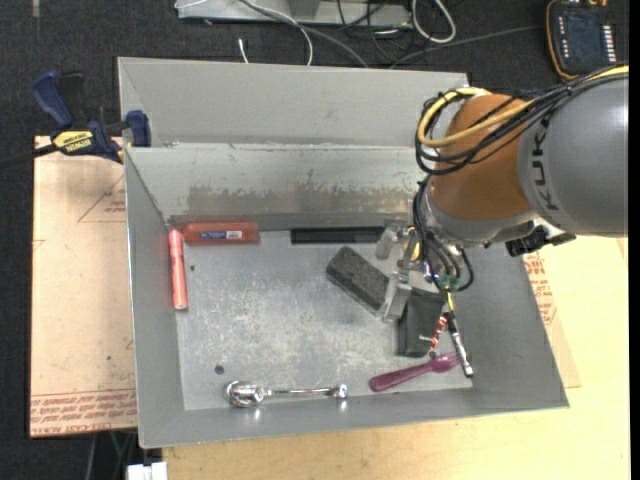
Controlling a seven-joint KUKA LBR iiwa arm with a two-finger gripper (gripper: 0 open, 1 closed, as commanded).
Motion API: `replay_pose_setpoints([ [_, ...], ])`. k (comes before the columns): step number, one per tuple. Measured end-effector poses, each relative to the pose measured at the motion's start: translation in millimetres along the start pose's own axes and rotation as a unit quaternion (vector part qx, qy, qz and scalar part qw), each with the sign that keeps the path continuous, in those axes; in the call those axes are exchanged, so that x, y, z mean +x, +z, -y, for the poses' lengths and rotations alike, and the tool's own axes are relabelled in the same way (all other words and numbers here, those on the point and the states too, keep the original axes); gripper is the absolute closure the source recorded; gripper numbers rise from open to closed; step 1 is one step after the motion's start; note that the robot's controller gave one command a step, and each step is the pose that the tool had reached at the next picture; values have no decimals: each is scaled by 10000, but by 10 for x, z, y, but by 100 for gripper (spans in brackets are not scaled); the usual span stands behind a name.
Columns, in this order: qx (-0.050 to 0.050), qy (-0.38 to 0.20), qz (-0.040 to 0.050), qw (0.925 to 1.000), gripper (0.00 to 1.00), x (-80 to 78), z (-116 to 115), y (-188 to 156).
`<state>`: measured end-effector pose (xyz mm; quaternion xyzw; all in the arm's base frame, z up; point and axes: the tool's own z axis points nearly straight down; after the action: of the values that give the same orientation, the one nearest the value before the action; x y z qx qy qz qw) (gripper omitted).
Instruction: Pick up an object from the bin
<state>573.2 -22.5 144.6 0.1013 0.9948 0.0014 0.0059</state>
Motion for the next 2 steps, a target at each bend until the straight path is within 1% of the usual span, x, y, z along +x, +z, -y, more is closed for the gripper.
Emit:
replay_pose_setpoints([
  [1, 7, -540, -57, 9985, 0, -80, -55, 451],
  [2, -17, 611, 51, 9981, 0, -63, -23, 725],
])
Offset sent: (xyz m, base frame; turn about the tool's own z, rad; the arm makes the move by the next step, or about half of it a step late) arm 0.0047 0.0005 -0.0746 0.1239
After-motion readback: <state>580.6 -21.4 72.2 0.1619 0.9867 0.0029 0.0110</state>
